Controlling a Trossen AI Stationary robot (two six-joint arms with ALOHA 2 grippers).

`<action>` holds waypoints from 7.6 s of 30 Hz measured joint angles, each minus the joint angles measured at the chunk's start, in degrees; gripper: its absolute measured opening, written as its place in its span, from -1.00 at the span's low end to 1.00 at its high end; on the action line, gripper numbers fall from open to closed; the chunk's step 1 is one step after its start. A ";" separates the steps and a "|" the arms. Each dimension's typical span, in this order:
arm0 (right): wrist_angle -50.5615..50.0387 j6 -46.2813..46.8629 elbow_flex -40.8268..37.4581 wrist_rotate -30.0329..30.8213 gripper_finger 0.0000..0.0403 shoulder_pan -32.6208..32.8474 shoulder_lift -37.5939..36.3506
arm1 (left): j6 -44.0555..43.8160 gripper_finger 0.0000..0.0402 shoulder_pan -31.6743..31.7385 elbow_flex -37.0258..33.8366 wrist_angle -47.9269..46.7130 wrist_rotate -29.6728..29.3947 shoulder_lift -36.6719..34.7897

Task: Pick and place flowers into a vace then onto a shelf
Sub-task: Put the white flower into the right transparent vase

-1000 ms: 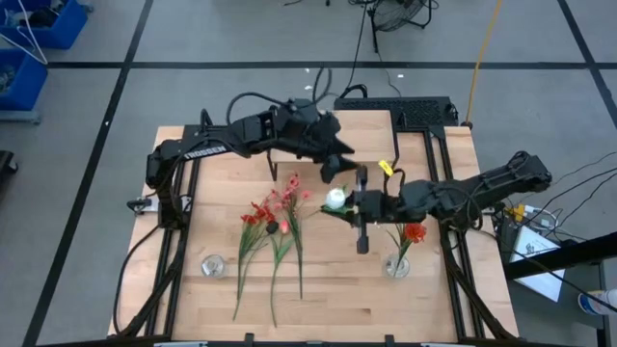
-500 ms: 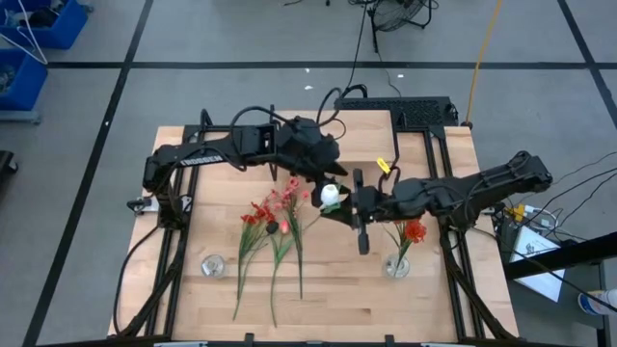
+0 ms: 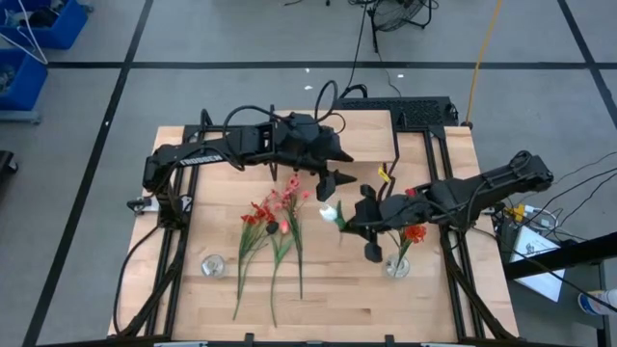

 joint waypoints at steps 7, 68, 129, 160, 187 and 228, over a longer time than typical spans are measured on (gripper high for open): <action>-9.23 8.13 0.00 -5.86 -1.00 -0.07 -1.26 | 0.57 0.36 0.00 0.00 -1.40 -0.02 0.00; -26.00 25.94 -5.31 -6.83 -1.00 3.01 -2.86 | -5.09 0.36 0.47 -13.33 14.93 -0.96 0.09; -10.92 42.78 -15.75 21.49 -1.00 21.13 -5.51 | -5.98 0.36 3.15 -13.33 20.33 -1.01 0.02; -2.97 45.49 -25.09 26.27 -1.00 29.00 -5.25 | -6.10 0.36 3.65 -13.31 24.05 -1.01 0.02; 1.82 37.53 -27.89 19.64 -0.40 29.00 -8.60 | -6.21 0.36 3.65 -13.31 24.51 -1.05 0.02; 6.67 32.86 -27.82 15.52 -0.29 22.96 -20.65 | -6.21 0.36 3.65 -13.31 24.55 -1.05 0.02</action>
